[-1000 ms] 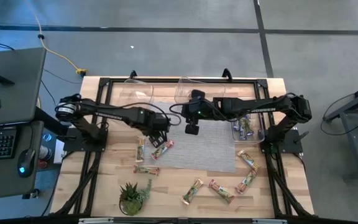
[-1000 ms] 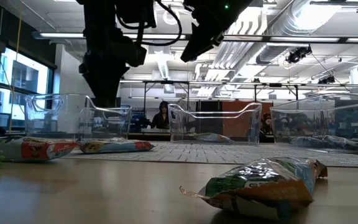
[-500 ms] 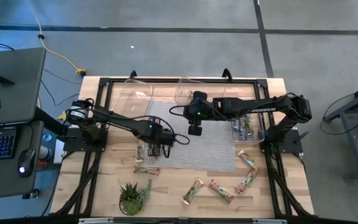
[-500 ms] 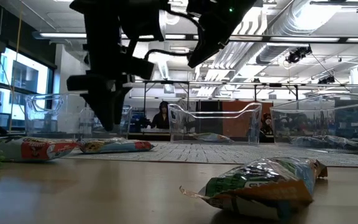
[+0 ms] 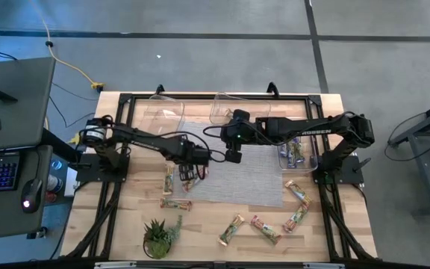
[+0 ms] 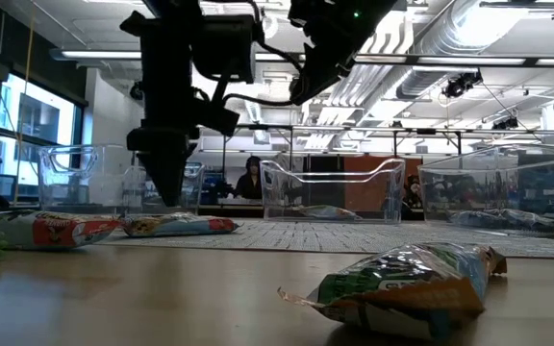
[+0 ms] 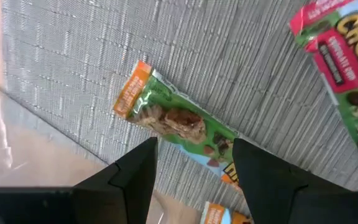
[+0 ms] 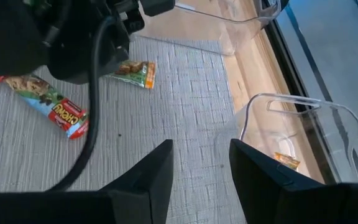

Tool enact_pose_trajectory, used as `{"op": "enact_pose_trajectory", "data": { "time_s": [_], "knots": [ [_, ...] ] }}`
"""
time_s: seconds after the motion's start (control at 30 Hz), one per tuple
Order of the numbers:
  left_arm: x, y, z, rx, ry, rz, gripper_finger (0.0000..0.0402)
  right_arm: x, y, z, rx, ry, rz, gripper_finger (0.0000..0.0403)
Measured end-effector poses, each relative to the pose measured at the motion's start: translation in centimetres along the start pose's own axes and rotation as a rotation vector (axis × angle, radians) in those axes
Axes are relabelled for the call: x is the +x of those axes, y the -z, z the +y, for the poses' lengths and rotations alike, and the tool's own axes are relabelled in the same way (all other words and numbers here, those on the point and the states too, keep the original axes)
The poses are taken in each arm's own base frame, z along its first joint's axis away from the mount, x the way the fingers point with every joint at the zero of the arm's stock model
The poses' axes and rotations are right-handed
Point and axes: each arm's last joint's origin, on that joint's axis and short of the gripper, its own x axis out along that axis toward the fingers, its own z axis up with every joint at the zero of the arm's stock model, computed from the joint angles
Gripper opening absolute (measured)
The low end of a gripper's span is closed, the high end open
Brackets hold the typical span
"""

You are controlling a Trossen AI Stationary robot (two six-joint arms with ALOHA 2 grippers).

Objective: Pick and place Granola Bars by type
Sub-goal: Put the yellow granola bar into the middle transparent bin

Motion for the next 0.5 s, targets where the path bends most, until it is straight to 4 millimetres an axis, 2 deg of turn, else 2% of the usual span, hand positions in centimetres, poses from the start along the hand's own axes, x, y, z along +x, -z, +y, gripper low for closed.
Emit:
{"op": "enact_pose_trajectory", "data": {
  "time_s": [0.13, 0.33, 0.4, 0.5],
  "knots": [
    [1.1, 0.4, 0.1, -0.025, 0.078, 0.013, 0.0202, 0.0, 0.0, 0.0, 0.022, 0.000, 0.000, 0.0140],
    [1.6, 0.4, 0.3, -0.051, 0.069, -0.006, 0.0200, 0.0, 0.0, 0.0, 0.023, 0.000, 0.001, 0.0140],
    [1.6, 0.4, 0.3, -0.051, 0.074, -0.009, 0.0191, 0.0, 0.0, 0.0, 0.027, 0.000, 0.001, 0.0140],
    [1.6, 0.4, 0.2, -0.040, 0.099, -0.007, 0.0155, 0.0, 0.0, 0.0, 0.031, 0.000, 0.002, 0.0140]
  ]
}}
